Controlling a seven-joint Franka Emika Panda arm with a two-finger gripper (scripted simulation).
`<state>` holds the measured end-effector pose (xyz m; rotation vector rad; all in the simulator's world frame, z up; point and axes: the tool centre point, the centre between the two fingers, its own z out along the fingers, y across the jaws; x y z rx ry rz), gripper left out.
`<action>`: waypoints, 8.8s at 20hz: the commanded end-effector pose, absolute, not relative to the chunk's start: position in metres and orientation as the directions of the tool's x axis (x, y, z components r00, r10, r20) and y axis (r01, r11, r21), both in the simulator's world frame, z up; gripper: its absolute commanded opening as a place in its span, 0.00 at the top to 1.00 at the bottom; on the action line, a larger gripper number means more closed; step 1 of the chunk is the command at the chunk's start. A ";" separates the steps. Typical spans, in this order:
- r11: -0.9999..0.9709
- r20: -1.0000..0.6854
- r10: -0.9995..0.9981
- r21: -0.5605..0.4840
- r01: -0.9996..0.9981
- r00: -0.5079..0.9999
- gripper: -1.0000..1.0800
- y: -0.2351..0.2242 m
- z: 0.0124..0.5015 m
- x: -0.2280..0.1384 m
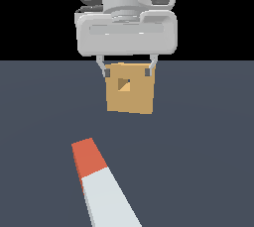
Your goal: Insert the peg into the horizontal hole in a box.
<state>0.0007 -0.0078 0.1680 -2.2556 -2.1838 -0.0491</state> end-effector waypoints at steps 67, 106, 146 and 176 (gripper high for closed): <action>0.516 0.000 0.857 0.000 0.857 -0.516 0.04 -0.198 0.026 -0.022; 0.265 0.001 0.964 0.001 0.964 -0.265 1.00 -0.127 0.051 -0.050; -0.213 0.000 0.977 0.000 0.977 0.213 1.00 0.008 0.106 -0.042; -0.213 0.002 0.977 0.002 0.977 0.213 1.00 0.105 0.107 -0.020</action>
